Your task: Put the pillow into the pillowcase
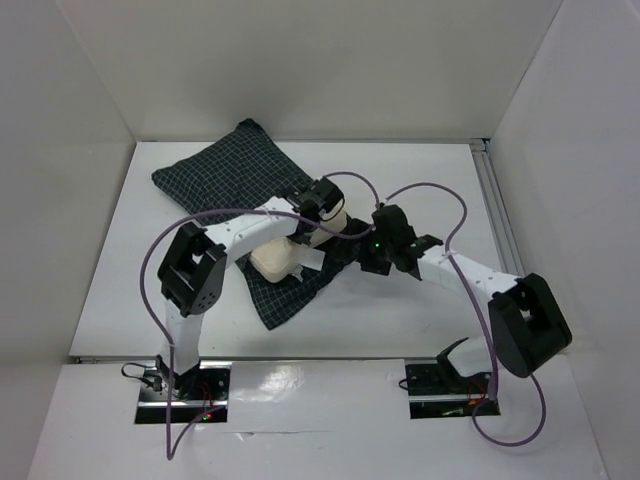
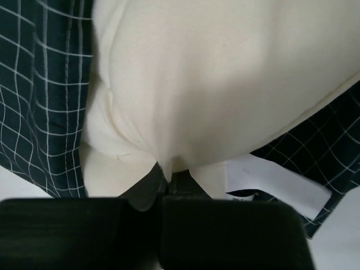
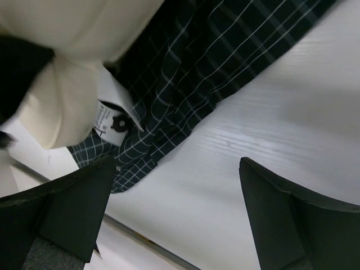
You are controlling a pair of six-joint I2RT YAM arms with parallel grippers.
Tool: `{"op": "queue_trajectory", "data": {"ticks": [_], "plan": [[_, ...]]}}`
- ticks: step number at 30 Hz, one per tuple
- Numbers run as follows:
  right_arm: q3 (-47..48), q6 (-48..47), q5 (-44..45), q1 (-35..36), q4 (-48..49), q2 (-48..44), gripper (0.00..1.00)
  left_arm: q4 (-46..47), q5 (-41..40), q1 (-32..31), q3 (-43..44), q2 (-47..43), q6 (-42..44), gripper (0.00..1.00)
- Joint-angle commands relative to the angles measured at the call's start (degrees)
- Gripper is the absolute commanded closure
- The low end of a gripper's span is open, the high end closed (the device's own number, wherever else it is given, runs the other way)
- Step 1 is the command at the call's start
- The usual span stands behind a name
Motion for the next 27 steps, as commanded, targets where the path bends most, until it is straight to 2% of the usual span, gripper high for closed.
{"op": "queue_trajectory", "data": {"ticks": [1, 5, 8, 12, 15, 16, 17, 18, 19, 23, 27], "plan": [[1.50, 2.09, -0.31, 4.50, 7.37, 4.53, 0.03, -1.52, 3.02, 5.22, 3.80, -1.68, -2.11, 1.00], [5.04, 2.96, 1.55, 7.58, 9.21, 10.26, 0.06, 0.15, 13.39, 9.98, 4.33, -8.80, -2.12, 1.00], [5.04, 6.39, 1.02, 7.59, 14.99, 13.42, 0.10, 0.85, 19.99, 14.10, 4.94, -12.76, -2.64, 1.00], [8.72, 9.12, -1.18, 7.59, 20.20, 20.45, 0.17, 0.85, 27.55, 18.50, 6.26, -14.96, -3.17, 1.00], [13.38, 9.12, -2.67, 8.12, 22.14, 25.38, 0.28, 0.85, 33.09, 20.53, 6.78, -15.58, -4.31, 1.00], [14.69, 7.90, -1.98, 8.12, 22.14, 26.08, 0.36, 0.85, 35.45, 20.53, 6.79, -15.58, -4.84, 1.00], [17.23, 7.02, -0.84, 8.12, 20.57, 26.78, 0.49, 0.85, 36.43, 20.53, 6.79, -16.36, -5.62, 1.00], [18.21, 6.14, 0.31, 7.60, 17.51, 27.31, 0.86, 0.85, 37.83, 20.53, 6.79, -17.24, -6.15, 1.00], [18.83, 4.74, 1.36, 6.11, 15.74, 27.84, 1.00, 0.85, 41.32, 20.53, 6.79, -17.77, -7.03, 1.00], [13.59, 1.92, 4.52, 0.15, 14.40, 22.50, 1.00, 1.38, 46.78, 19.22, 7.93, -19.18, -9.93, 1.00], [12.86, -2.47, 9.10, -5.06, 8.36, 15.21, 1.00, 6.81, 53.65, 16.23, 7.93, -19.18, -15.11, 1.00]]}}
